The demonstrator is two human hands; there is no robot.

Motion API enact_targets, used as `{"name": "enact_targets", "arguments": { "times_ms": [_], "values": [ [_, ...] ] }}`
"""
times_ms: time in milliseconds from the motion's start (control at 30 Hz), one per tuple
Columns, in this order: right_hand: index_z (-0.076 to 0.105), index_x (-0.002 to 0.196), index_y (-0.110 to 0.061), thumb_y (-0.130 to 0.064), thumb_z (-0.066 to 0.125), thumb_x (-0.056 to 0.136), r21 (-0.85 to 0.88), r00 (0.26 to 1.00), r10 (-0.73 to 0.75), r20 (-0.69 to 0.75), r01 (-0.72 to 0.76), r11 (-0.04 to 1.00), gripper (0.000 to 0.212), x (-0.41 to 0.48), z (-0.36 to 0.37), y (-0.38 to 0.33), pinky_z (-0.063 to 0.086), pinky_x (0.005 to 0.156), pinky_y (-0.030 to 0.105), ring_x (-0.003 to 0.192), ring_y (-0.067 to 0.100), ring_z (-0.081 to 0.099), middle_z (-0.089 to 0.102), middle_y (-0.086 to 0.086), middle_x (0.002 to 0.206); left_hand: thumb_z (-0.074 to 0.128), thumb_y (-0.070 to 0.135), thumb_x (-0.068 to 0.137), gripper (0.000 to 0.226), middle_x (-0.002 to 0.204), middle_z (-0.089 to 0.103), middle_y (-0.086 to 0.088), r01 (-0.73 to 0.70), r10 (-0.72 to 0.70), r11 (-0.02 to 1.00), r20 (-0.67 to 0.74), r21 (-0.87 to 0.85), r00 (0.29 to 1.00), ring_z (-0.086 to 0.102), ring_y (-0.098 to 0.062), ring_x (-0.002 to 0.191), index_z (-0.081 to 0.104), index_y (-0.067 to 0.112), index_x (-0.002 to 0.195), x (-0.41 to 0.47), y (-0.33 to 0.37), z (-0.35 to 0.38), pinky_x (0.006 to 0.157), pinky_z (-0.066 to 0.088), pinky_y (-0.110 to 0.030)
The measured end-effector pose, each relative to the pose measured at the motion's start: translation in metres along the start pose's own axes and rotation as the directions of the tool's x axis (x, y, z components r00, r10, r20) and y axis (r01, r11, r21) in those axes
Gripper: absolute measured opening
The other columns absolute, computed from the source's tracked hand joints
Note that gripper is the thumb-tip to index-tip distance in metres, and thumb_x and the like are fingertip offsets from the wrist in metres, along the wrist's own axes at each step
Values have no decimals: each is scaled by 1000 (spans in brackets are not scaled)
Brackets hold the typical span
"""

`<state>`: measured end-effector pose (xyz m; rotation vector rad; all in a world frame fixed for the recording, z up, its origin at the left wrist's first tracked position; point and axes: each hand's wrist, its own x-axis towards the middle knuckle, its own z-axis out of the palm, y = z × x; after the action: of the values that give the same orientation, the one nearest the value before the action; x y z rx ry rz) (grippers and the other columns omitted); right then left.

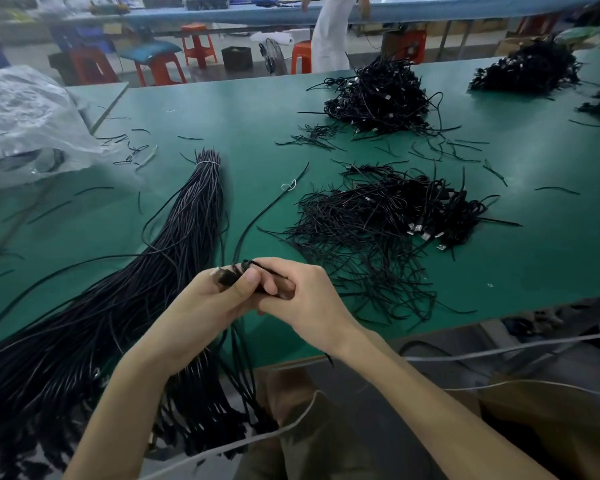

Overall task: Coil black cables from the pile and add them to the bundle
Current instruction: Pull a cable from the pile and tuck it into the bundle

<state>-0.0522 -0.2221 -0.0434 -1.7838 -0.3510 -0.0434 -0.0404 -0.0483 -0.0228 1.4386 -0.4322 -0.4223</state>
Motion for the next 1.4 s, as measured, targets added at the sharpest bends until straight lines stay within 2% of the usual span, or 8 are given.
{"name": "enact_targets", "arguments": {
  "times_ms": [133, 567, 800, 967, 1067, 1200, 1333, 1400],
  "values": [
    [68, 128, -12, 1, 73, 85, -35, 999, -28, -36, 26, 999, 45, -3, 2, -2, 54, 96, 43, 107, 15, 67, 72, -1, 114, 52, 31, 104, 31, 114, 73, -20, -42, 43, 999, -21, 10, 999, 67, -35, 117, 71, 10, 93, -5, -1, 4, 101, 52, -33],
    [66, 130, -10, 5, 72, 86, -95, 981, -163, -107, 153, 984, 47, -11, 9, -8, 49, 98, 27, 109, 12, 60, 63, 1, 114, 62, 46, 100, 38, 110, 74, -16, -93, 98, 985, -32, 145, 995, 67, -34, 116, 74, 10, 98, -10, -2, -1, 106, 47, -46],
    [64, 130, -7, -6, 73, 91, -211, 960, -164, -225, 116, 971, 39, -1, 11, -1, 46, 98, 22, 107, 9, 58, 59, 1, 115, 64, 27, 94, 19, 91, 78, -6, -133, 216, 946, -269, 296, 939, 72, -11, 90, 78, 15, 90, 2, -9, 15, 80, 51, -15],
    [58, 135, -7, -8, 69, 94, -395, 973, -172, -155, 99, 913, 42, 0, 9, 7, 49, 97, 34, 107, 17, 57, 52, 1, 119, 65, 33, 85, 9, 88, 59, -9, -75, 241, 912, -378, 404, 894, 56, 3, 74, 72, 26, 83, 7, -19, 19, 69, 44, -10],
    [58, 131, -12, -10, 68, 95, -404, 994, -81, -79, 42, 914, 38, -1, 3, 9, 46, 98, 36, 108, 16, 54, 55, -2, 117, 73, 37, 79, 8, 78, 70, -2, -15, 191, 900, -364, 436, 912, 62, -1, 68, 74, 31, 83, 6, -24, 8, 65, 47, -13],
    [49, 136, -12, -13, 62, 100, -489, 997, 12, 71, 24, 872, 38, -3, -3, 8, 44, 97, 33, 110, 13, 46, 55, 1, 120, 83, 44, 66, 32, 81, 76, 1, 101, 111, 892, -430, 440, 896, 70, -9, 71, 73, 25, 90, 4, -29, -3, 67, 53, -19],
    [46, 130, -8, -9, 56, 102, -646, 988, -65, 138, 140, 750, 30, -8, -4, 6, 48, 80, 34, 99, 13, 45, 54, 4, 117, 85, 38, 69, 28, 81, 76, -8, 86, 94, 913, -411, 399, 907, 72, -36, 82, 73, 17, 84, 4, -29, -1, 82, 60, -53],
    [45, 127, -8, -5, 54, 102, -691, 985, -91, 148, 169, 703, 27, -7, -4, 5, 47, 79, 34, 102, 17, 47, 54, 5, 116, 84, 35, 72, 28, 80, 74, -12, 67, 112, 922, -429, 381, 897, 68, -46, 84, 72, 12, 81, 4, -29, 2, 82, 56, -60]
  ]
}}
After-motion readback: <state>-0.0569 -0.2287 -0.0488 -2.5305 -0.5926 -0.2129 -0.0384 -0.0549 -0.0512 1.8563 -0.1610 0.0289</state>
